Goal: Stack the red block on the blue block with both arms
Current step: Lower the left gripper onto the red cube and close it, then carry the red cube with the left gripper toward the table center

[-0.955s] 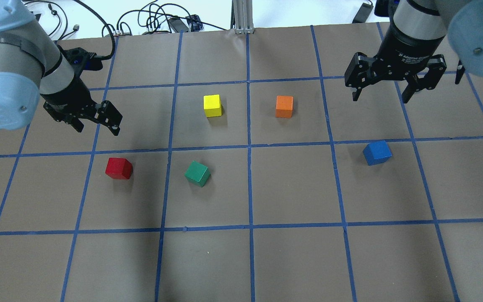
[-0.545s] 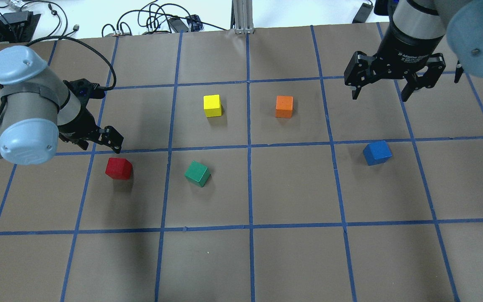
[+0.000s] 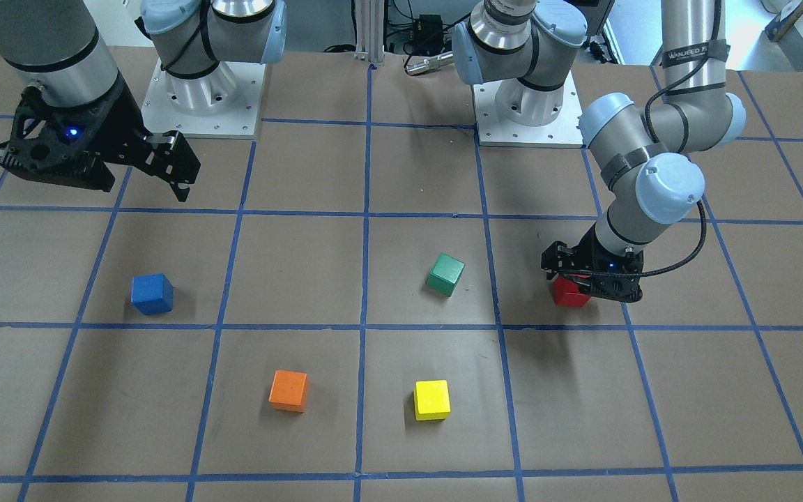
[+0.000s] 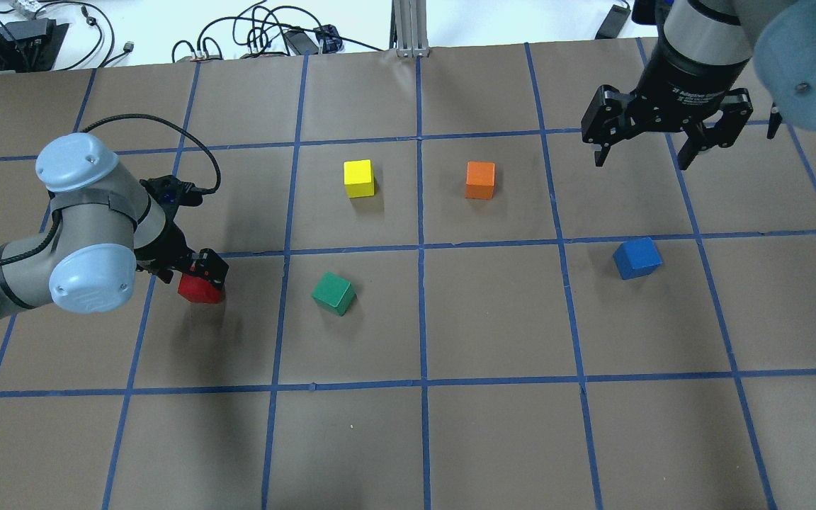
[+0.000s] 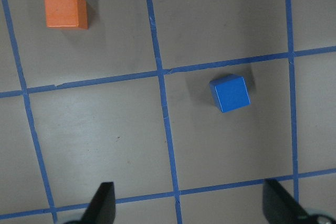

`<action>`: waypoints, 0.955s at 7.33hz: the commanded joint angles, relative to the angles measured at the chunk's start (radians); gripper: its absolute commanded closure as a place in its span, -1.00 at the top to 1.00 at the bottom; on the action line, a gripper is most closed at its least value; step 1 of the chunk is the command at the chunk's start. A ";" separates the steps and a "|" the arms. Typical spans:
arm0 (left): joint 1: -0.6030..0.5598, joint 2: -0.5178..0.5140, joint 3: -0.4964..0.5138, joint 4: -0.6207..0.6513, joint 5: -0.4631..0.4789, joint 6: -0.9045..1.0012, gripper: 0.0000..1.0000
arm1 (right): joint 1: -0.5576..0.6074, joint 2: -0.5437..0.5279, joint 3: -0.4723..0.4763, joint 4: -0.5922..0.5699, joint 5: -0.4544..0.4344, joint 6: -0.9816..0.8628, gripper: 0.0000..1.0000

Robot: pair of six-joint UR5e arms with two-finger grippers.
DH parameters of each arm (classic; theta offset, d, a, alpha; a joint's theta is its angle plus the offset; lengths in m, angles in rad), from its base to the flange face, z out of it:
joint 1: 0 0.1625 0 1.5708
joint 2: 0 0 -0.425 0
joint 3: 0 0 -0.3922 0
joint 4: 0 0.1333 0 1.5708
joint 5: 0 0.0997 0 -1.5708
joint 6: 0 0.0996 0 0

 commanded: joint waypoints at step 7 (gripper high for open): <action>-0.282 -0.008 0.231 -0.042 0.000 -0.310 -0.47 | 0.000 -0.002 0.016 0.000 -0.001 0.004 1.00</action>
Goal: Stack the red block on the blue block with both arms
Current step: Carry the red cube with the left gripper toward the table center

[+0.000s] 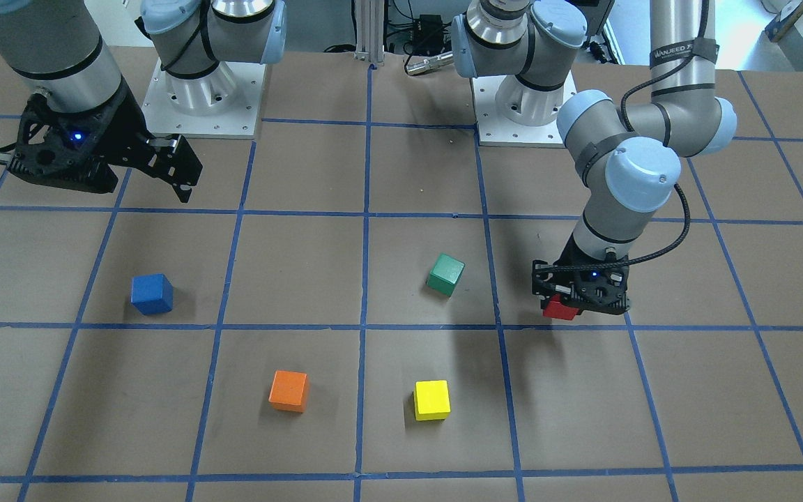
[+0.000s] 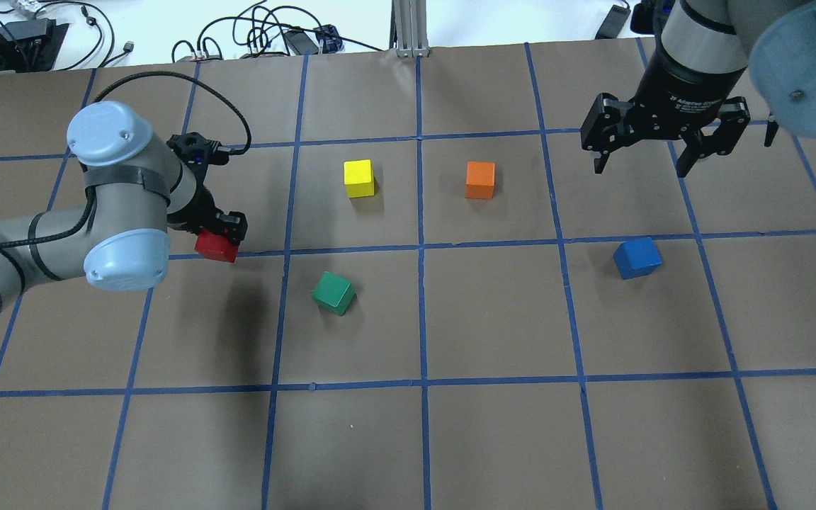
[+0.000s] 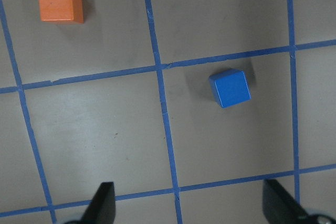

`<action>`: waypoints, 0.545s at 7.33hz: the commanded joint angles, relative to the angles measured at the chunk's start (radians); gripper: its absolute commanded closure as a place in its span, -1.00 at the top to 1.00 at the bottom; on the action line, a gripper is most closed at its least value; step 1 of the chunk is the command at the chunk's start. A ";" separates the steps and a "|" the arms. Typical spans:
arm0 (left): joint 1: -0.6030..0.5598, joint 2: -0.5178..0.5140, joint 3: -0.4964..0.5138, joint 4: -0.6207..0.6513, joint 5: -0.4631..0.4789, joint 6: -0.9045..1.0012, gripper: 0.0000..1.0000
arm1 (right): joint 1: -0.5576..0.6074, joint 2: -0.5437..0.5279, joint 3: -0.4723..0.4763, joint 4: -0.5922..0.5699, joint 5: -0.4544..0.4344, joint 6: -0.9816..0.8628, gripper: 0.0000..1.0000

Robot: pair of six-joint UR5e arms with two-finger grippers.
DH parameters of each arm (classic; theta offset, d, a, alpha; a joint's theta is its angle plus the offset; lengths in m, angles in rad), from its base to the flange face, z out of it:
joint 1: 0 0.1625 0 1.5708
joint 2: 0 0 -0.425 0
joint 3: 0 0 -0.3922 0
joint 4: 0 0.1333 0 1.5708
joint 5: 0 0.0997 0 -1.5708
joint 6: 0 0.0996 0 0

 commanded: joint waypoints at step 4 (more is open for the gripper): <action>-0.363 -0.150 0.269 -0.122 -0.059 -0.421 -0.46 | -0.004 0.000 -0.001 0.002 -0.023 -0.014 1.00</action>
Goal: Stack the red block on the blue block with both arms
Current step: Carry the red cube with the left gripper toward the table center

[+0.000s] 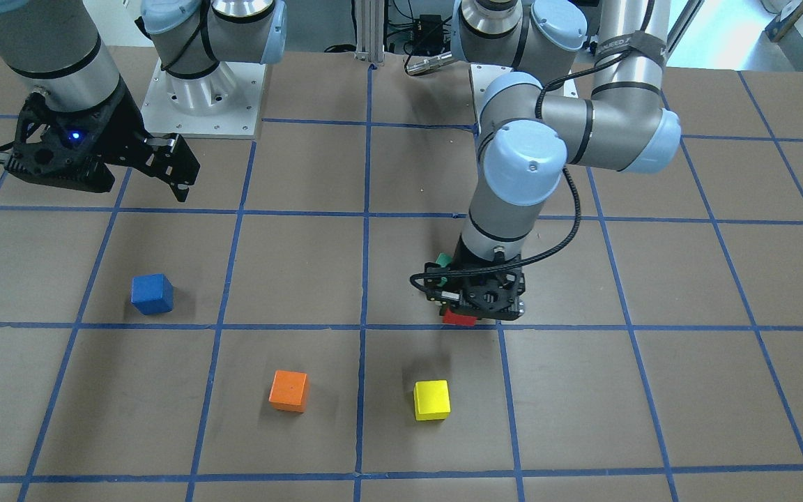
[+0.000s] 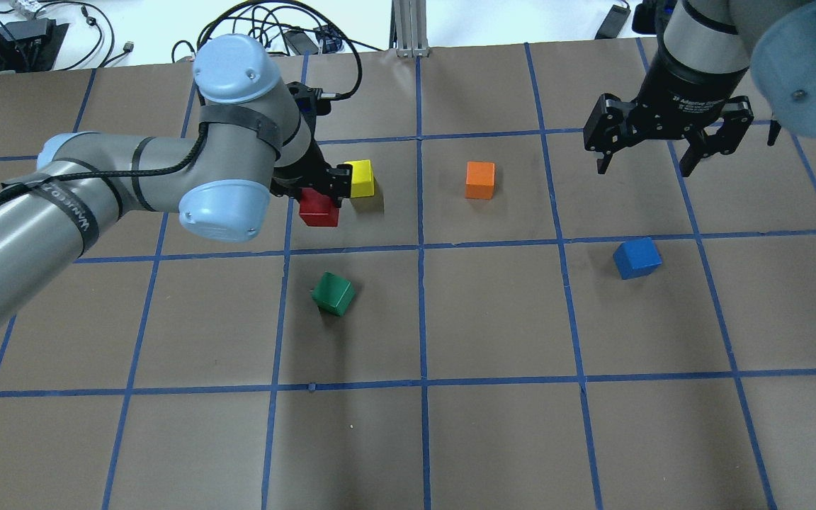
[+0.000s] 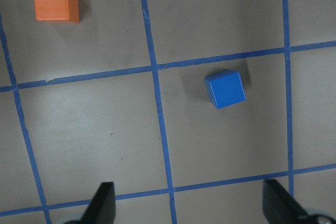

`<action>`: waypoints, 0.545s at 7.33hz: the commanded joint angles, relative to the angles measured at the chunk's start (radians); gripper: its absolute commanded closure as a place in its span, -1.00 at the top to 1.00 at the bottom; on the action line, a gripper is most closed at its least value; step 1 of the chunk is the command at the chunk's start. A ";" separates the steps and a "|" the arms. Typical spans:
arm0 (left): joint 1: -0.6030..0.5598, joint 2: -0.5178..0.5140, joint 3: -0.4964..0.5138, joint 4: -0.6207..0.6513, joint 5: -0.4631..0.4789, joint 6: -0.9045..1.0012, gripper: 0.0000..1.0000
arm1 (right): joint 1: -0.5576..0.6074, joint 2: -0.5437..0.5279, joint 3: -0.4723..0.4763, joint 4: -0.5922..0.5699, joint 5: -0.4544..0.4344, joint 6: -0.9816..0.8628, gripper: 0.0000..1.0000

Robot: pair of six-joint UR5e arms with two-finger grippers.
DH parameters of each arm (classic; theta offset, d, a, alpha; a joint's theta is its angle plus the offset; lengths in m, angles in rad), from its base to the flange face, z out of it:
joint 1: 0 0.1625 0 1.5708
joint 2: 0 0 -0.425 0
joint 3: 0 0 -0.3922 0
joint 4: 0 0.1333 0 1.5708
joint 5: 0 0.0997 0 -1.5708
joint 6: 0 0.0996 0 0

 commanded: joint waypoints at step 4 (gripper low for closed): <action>-0.133 -0.220 0.121 0.106 -0.011 -0.155 -0.46 | -0.001 0.002 0.001 -0.005 -0.008 -0.002 1.00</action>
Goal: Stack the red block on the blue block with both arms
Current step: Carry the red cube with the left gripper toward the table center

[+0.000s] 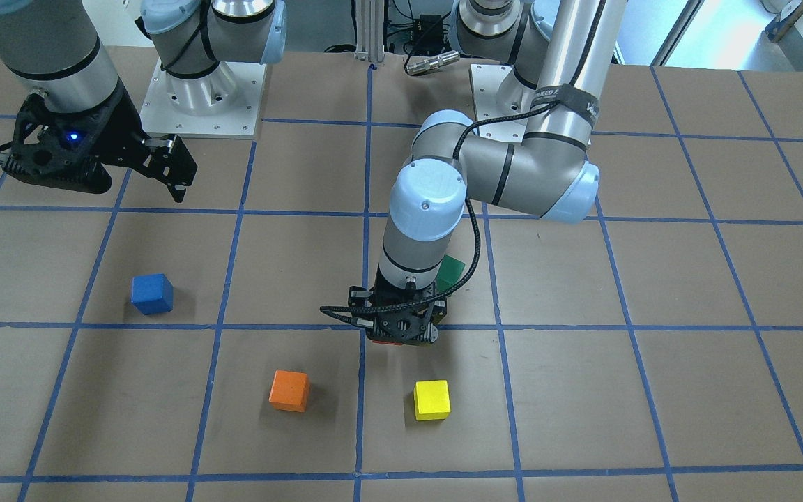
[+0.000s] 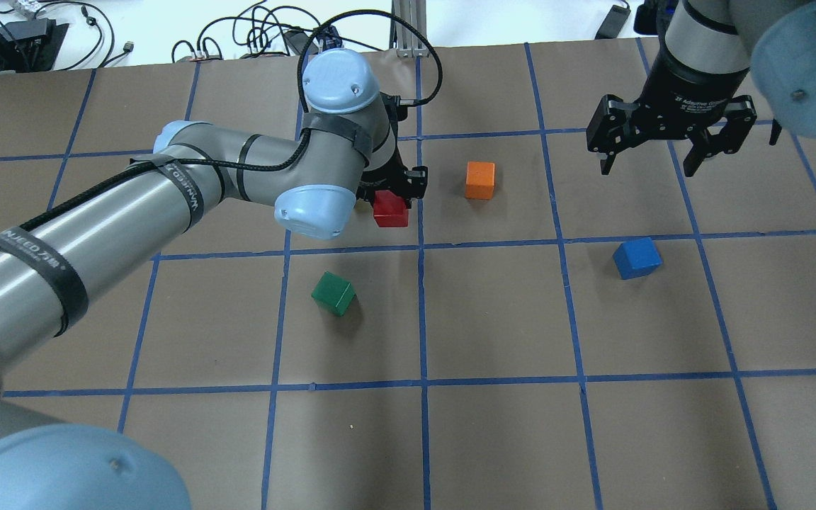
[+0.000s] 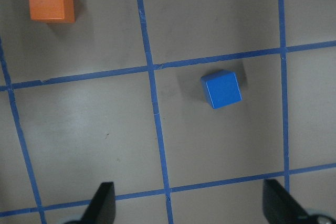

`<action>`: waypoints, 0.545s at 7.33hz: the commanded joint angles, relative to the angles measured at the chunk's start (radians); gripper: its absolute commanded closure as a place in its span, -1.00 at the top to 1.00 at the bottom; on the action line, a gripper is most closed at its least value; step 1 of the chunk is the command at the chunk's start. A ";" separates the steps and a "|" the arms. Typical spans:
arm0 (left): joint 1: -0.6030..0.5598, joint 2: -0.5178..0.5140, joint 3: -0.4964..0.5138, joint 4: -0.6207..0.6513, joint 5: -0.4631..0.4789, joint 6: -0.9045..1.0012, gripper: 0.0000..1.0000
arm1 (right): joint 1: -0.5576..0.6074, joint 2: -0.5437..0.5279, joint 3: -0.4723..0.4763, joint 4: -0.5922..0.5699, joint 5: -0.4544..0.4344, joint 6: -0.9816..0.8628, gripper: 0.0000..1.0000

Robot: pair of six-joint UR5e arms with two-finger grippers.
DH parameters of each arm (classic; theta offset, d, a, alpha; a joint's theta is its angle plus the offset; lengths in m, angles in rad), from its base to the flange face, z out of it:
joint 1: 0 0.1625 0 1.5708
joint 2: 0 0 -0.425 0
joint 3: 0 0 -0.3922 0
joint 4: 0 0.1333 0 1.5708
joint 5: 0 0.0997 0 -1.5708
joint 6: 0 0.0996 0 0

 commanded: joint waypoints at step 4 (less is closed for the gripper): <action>-0.062 -0.075 0.007 0.022 0.028 -0.009 0.75 | 0.001 0.019 -0.001 -0.004 0.010 0.018 1.00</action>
